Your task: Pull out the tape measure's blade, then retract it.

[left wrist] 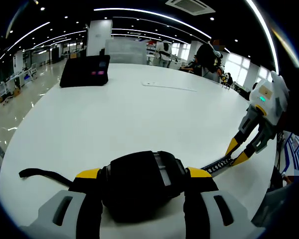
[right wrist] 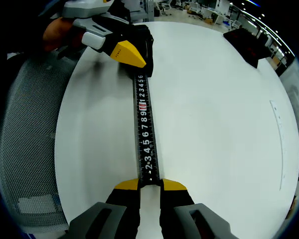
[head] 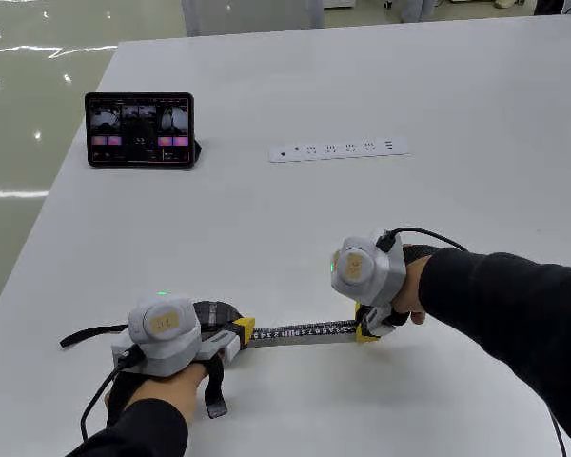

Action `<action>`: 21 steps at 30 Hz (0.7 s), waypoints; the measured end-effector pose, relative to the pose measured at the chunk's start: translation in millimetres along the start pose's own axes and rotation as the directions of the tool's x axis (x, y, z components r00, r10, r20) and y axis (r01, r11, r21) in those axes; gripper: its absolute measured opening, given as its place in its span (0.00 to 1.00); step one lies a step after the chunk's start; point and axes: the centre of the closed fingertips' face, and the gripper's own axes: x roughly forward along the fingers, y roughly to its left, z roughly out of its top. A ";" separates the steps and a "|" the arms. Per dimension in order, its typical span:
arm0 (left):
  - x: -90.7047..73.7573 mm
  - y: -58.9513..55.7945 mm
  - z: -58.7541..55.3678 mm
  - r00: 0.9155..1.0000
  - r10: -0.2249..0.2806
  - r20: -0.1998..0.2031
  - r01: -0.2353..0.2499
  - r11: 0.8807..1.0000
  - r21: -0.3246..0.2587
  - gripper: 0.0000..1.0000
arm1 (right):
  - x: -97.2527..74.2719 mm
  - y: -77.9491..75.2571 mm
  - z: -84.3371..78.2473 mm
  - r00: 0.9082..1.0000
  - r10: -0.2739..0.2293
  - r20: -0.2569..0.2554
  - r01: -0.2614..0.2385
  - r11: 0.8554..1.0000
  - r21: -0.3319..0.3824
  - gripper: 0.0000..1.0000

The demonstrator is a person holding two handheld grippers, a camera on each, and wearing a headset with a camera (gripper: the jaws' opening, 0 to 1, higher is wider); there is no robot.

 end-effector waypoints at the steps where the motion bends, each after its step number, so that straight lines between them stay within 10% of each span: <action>1: -0.1 0.0 0.0 1.000 0.000 0.001 0.000 1.000 0.000 0.62 | 0.1 0.0 0.4 1.000 0.001 0.001 -0.001 1.000 0.000 0.10; 21: -0.4 0.1 0.0 1.000 -0.003 0.010 0.003 1.000 -0.003 0.61 | 4.6 0.3 11.6 1.000 -0.003 0.013 0.003 1.000 -0.012 0.10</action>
